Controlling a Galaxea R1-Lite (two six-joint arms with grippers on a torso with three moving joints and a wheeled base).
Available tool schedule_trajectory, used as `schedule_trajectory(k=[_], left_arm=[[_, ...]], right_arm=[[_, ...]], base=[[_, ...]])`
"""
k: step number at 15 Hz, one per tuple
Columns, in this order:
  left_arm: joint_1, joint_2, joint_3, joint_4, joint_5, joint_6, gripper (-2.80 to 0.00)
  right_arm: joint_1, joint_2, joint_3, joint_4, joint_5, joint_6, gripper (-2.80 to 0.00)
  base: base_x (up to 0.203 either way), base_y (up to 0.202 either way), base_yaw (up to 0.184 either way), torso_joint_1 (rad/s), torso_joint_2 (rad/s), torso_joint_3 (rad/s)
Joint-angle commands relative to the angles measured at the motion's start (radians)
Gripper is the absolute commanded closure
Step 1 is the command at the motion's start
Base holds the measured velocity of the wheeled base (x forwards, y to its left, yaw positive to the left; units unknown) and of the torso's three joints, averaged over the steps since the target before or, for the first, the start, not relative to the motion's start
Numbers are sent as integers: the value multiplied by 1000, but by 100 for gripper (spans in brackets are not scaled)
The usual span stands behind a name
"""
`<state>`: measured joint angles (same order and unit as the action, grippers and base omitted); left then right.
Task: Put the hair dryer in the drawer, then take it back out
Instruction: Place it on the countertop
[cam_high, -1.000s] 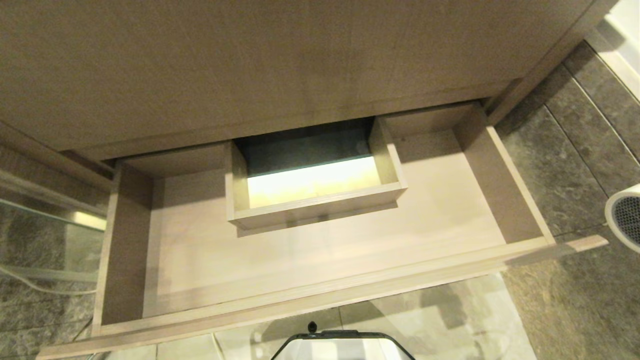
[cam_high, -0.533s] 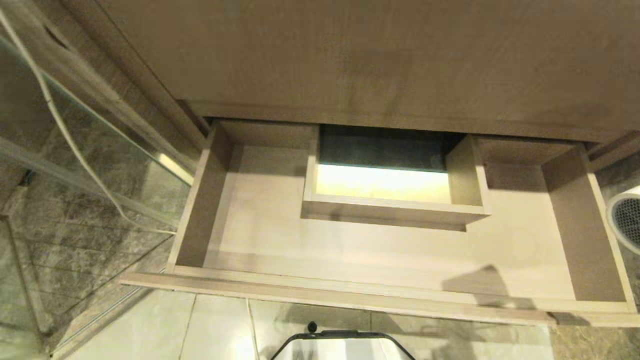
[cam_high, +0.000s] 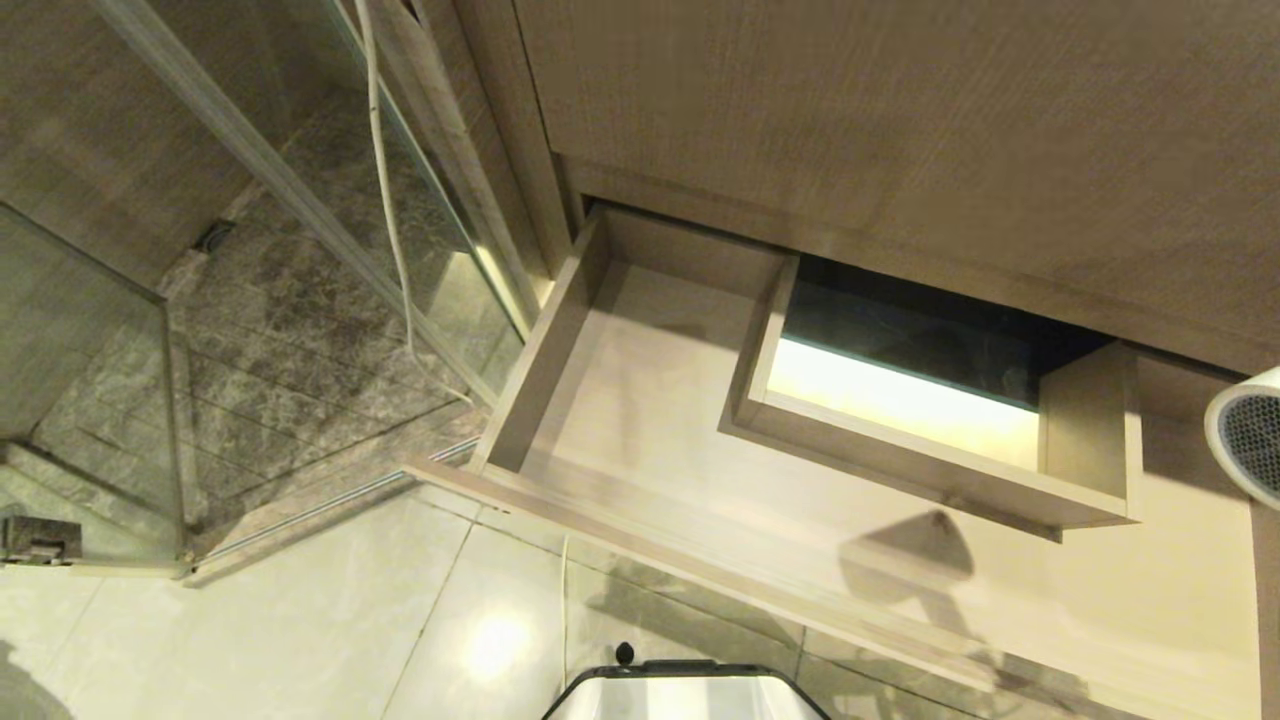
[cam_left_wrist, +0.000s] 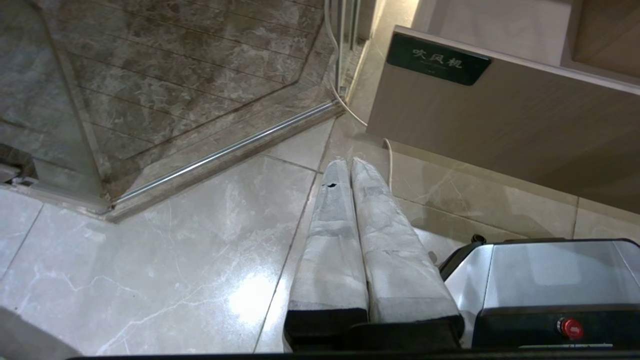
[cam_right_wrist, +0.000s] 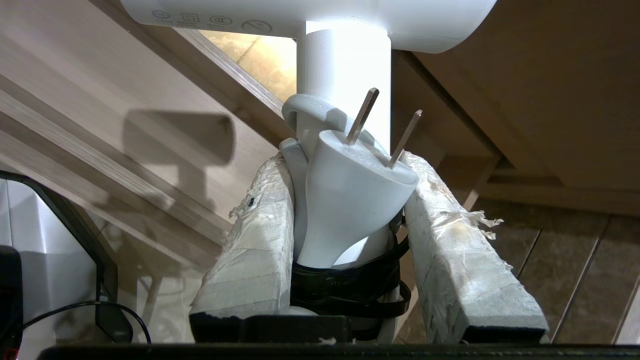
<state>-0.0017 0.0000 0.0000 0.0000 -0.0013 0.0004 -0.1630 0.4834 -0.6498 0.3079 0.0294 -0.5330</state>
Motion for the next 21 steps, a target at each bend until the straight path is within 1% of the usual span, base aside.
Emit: schedule_trajectory(k=[1,6,8,12,15,21], left_arm=[[0,0,2,0,0,0,0],[0,0,2,0,0,0,0],[0,0,2,0,0,0,0],[0,0,2,0,0,0,0],[0,0,2,0,0,0,0],[0,0,2,0,0,0,0]], right_arm=[[0,4,-1,5,1,-4,0],[0,1,-1,7,3,-9,0],[0,-1,1,2,4,-10,0],[0,-4,1,3,4,-10,0],[0,-5,1,2,4,-10,0],[3,-5,-5,0,4,-10,0]], base=[[0,0,0,0,0,0],[0,0,0,0,0,0],[0,0,0,110,-142,-59],[0,0,0,236,-442,-183],[0,0,0,75,-494,-203],[0,0,0,398,-503,-227]])
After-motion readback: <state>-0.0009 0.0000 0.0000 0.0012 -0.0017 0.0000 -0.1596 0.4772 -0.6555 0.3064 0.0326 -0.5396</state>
